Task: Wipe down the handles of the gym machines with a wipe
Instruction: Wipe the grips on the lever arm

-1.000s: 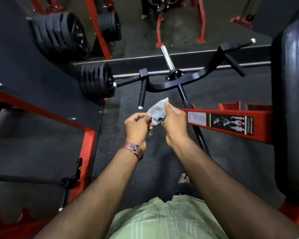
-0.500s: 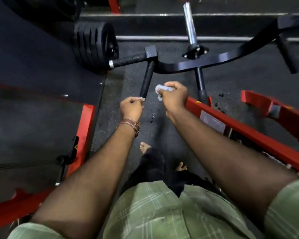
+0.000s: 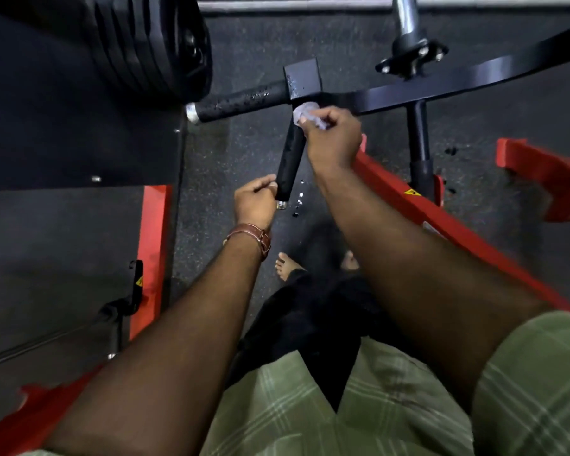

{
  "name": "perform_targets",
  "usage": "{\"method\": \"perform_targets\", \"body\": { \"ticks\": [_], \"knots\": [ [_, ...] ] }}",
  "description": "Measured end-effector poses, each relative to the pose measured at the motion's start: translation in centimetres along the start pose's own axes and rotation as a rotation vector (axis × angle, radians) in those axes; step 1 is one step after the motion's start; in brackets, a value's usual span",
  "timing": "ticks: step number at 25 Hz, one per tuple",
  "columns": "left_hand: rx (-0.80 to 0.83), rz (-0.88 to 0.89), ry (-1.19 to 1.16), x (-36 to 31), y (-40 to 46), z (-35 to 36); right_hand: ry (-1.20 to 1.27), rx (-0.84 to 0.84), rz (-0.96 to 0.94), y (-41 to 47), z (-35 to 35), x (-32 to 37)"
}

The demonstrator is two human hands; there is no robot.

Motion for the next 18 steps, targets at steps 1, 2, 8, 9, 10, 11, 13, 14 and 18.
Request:
{"method": "perform_targets", "body": {
  "ticks": [1, 2, 8, 9, 10, 11, 13, 14, 18],
  "knots": [
    [-0.001, -0.009, -0.011, 0.4, 0.5, -0.1, -0.029, -0.014, -0.030, -0.9, 0.4, -0.6],
    [0.007, -0.022, -0.031, 0.8, 0.9, -0.2, -0.055, -0.018, -0.052, -2.2, 0.6, -1.5],
    [0.001, 0.002, -0.129, 2.0, 1.4, 0.1, -0.148, 0.043, -0.288, -3.6, 1.1, -2.6],
    [-0.005, 0.003, -0.140, 2.2, 1.4, 0.2, -0.134, 0.013, -0.336, -2.3, 0.9, -1.6],
    [-0.008, 0.001, -0.152, 2.5, 1.5, 0.2, -0.112, -0.036, -0.371, -1.1, 0.5, -0.7],
    [-0.006, -0.005, -0.167, 2.9, 1.7, 0.3, -0.092, -0.087, -0.395, -0.2, 0.1, -0.1],
    [-0.002, -0.015, -0.203, 3.5, 1.8, 0.3, -0.082, -0.109, -0.465, 0.1, 0.2, 0.3],
    [0.005, -0.020, -0.227, 3.8, 1.9, 0.3, -0.121, -0.062, -0.510, -0.8, 0.7, 0.1],
    [0.035, -0.065, -0.332, 4.5, 1.7, 0.3, -0.294, 0.138, -0.751, -4.0, 1.9, 0.2]
  ]
}}
Point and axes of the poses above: each hand's wrist, its own y-axis towards the middle knuckle, its own z-axis out of the palm, x = y × z, the point moved 7 cm from there along y, towards the middle knuckle, and after that the axes turned 13 degrees about -y, right-handed, at the moved point
